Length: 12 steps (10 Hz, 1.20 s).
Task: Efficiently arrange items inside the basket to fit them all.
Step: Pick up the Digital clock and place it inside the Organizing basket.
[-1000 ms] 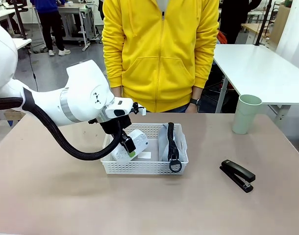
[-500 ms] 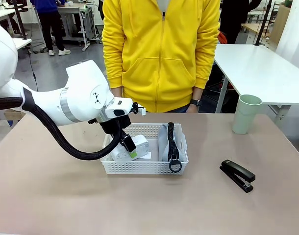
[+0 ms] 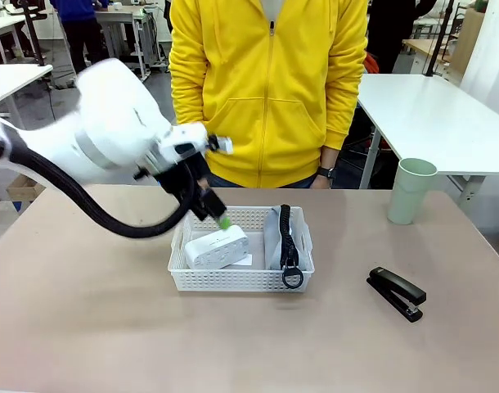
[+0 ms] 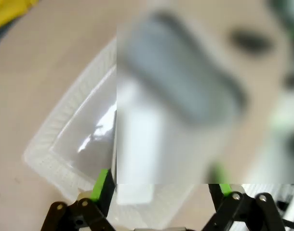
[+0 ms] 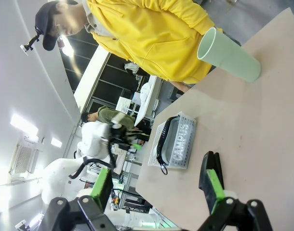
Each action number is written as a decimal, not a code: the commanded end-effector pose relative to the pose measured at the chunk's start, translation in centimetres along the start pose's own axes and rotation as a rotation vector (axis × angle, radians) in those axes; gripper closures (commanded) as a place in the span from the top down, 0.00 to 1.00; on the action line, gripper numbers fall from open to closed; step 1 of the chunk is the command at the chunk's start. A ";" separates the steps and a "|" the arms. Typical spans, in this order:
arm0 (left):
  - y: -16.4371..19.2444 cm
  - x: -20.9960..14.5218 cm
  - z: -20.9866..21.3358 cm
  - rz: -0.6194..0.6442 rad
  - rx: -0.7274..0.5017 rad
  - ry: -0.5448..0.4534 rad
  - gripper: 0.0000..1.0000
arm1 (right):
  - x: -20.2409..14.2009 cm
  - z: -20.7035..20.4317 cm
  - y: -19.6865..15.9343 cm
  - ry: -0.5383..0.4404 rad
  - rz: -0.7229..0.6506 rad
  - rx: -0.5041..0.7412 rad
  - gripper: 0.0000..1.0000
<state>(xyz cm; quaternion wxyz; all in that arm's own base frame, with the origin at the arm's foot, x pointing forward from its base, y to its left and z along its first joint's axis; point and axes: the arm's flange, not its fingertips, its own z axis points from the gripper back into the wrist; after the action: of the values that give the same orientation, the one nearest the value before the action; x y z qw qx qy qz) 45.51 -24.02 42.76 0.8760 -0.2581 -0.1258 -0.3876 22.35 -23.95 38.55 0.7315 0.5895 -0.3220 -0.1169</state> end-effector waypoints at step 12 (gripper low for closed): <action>12.1 -34.1 22.3 0.400 -0.692 -0.728 1.00 | 0.2 0.0 0.4 -0.007 0.002 0.009 1.00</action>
<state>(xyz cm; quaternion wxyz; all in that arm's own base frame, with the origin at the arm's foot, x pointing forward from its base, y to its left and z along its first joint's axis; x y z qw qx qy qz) 30.09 16.75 42.07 0.7206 -0.6490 -0.2350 -0.0650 22.36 -23.95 38.54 0.7318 0.5895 -0.3216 -0.1169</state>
